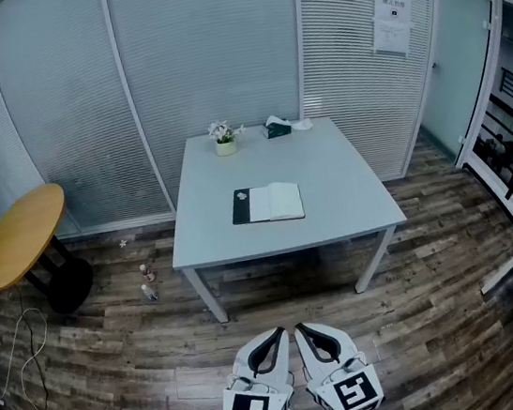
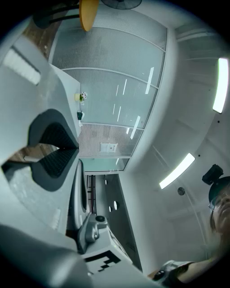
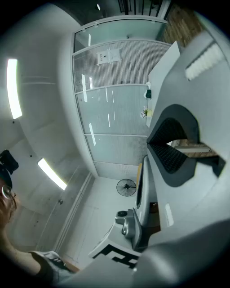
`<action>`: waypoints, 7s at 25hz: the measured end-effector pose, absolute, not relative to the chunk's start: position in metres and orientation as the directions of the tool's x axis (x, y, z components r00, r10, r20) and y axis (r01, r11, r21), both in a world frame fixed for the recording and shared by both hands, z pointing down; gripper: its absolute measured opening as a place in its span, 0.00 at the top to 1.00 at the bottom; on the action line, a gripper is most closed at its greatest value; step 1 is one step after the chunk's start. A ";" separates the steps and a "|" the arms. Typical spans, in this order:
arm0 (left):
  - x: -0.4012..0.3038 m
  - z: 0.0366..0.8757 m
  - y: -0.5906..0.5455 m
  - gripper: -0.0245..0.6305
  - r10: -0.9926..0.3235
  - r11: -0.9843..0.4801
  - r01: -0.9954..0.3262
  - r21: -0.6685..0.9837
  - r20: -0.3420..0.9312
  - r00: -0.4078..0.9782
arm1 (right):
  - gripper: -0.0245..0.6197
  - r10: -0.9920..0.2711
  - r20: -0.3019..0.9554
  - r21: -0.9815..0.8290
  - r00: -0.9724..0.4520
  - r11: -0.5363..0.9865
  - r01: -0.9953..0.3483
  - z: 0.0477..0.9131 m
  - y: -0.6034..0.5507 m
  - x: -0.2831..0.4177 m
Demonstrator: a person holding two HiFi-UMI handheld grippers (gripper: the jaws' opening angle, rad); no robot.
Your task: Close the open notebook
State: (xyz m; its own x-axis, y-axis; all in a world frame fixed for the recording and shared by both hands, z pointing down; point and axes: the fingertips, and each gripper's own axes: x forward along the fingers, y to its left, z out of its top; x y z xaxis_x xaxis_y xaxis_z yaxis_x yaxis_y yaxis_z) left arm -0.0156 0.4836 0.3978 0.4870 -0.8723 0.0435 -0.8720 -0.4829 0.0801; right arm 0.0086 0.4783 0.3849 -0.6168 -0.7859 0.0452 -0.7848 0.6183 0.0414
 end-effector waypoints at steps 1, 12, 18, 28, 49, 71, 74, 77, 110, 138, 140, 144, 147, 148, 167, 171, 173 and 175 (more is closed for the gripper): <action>-0.018 0.394 0.482 0.96 -0.872 -0.484 -0.872 0.067 0.043 0.488 | 0.96 -0.785 0.041 0.037 -0.618 0.619 -0.784 0.385 0.478 0.008; -0.033 0.395 0.477 0.96 -0.877 -0.476 -0.879 0.040 0.049 0.477 | 0.96 -0.778 0.034 -0.037 -0.627 0.626 -0.779 0.387 0.472 0.001; -0.038 0.401 0.464 0.96 -0.882 -0.467 -0.884 0.020 0.062 0.468 | 0.96 -0.770 0.050 -0.033 -0.636 0.635 -0.772 0.394 0.457 -0.001; -0.044 0.405 0.385 0.96 -0.891 -0.443 -0.896 0.030 0.095 0.444 | 0.96 -0.762 0.045 -0.046 -0.646 0.645 -0.763 0.398 0.373 -0.007; -0.043 0.398 0.178 0.96 -0.914 -0.385 -0.921 0.061 0.110 0.390 | 0.96 -0.678 0.071 -0.054 -0.731 0.729 -0.682 0.388 0.169 -0.017; 0.002 0.411 0.058 0.96 -0.926 -0.352 -0.932 0.081 0.116 0.360 | 0.96 -0.675 0.088 -0.028 -0.733 0.734 -0.679 0.401 0.051 0.034; 0.004 0.409 0.047 0.96 -0.921 -0.365 -0.927 0.081 0.113 0.373 | 0.96 -0.689 0.112 -0.025 -0.716 0.719 -0.695 0.405 0.041 0.040; 0.004 0.408 0.039 0.96 -0.916 -0.381 -0.921 0.078 0.107 0.387 | 0.96 -0.703 0.105 -0.025 -0.703 0.705 -0.709 0.406 0.032 0.043; -0.052 0.419 -0.128 0.96 -0.785 -0.604 -0.791 0.095 0.096 0.612 | 0.96 -0.820 0.122 -0.008 -0.560 0.563 -0.826 0.421 -0.127 -0.029; -0.086 0.464 -0.153 0.96 -0.801 -0.557 -0.821 0.124 0.181 0.570 | 0.96 -0.800 0.187 -0.003 -0.570 0.580 -0.814 0.443 -0.149 -0.046; -0.088 0.470 -0.155 0.96 -0.804 -0.549 -0.826 0.125 0.191 0.563 | 0.96 -0.799 0.188 -0.008 -0.570 0.580 -0.815 0.445 -0.152 -0.046; -0.097 0.485 -0.160 0.96 -0.810 -0.528 -0.840 0.124 0.223 0.542 | 0.96 -0.796 0.198 -0.017 -0.572 0.580 -0.814 0.450 -0.155 -0.048; -0.106 0.499 -0.161 0.96 -0.820 -0.497 -0.857 0.132 0.252 0.514 | 0.96 -0.794 0.206 -0.020 -0.573 0.582 -0.813 0.453 -0.156 -0.046; -0.110 0.506 -0.161 0.96 -0.822 -0.487 -0.863 0.135 0.263 0.505 | 0.96 -0.794 0.207 -0.019 -0.572 0.581 -0.814 0.453 -0.156 -0.046; -0.141 0.616 -0.158 0.94 -0.777 -0.381 -0.914 0.137 0.489 0.398 | 0.96 -0.791 0.261 -0.008 -0.553 0.571 -0.821 0.470 -0.159 -0.022; -0.146 0.640 -0.162 0.92 -0.755 -0.349 -0.925 0.150 0.539 0.373 | 0.96 -0.781 0.279 -0.012 -0.559 0.579 -0.815 0.475 -0.165 -0.021; -0.150 0.653 -0.162 0.90 -0.743 -0.332 -0.931 0.155 0.564 0.359 | 0.96 -0.777 0.283 -0.015 -0.562 0.582 -0.813 0.477 -0.166 -0.020; -0.153 0.665 -0.160 0.87 -0.730 -0.318 -0.936 0.153 0.590 0.345 | 0.96 -0.776 0.287 -0.015 -0.561 0.582 -0.813 0.479 -0.165 -0.018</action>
